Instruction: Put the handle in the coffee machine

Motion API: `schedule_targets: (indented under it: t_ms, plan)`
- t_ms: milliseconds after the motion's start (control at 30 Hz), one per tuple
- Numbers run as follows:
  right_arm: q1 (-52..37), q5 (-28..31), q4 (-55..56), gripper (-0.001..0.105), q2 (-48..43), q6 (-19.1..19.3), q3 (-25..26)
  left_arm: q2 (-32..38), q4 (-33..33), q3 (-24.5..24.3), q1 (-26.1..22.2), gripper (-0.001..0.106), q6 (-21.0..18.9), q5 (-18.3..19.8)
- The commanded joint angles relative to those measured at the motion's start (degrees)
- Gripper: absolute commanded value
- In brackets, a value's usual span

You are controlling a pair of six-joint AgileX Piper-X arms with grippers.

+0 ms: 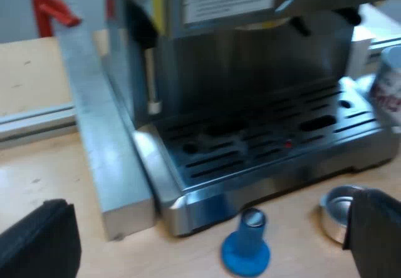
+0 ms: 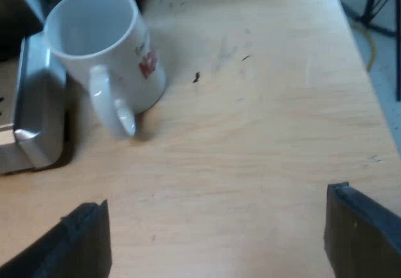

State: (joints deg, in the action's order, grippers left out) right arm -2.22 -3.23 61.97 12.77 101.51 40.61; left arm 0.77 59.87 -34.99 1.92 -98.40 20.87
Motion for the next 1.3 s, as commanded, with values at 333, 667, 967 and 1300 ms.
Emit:
schedule_targets:
  t_ms: [333,667,967,1300]
  plan:
    - [7.0,-0.9,9.9,0.071,12.9,4.0,10.8,-8.1,-0.2,-5.7,13.5,0.088,0.0,0.8]
    - [15.6,-1.0,15.3,0.071,22.8,2.7,17.7,-13.3,-0.2,-5.7,26.7,0.088,1.9,2.2]
    - [26.6,-0.2,15.2,0.071,31.2,-3.1,19.2,-17.9,-0.2,-5.7,36.4,0.088,6.1,2.5]
    - [36.3,4.3,11.0,0.071,40.8,-10.3,19.2,-23.2,-1.1,-5.4,40.4,0.088,10.3,3.1]
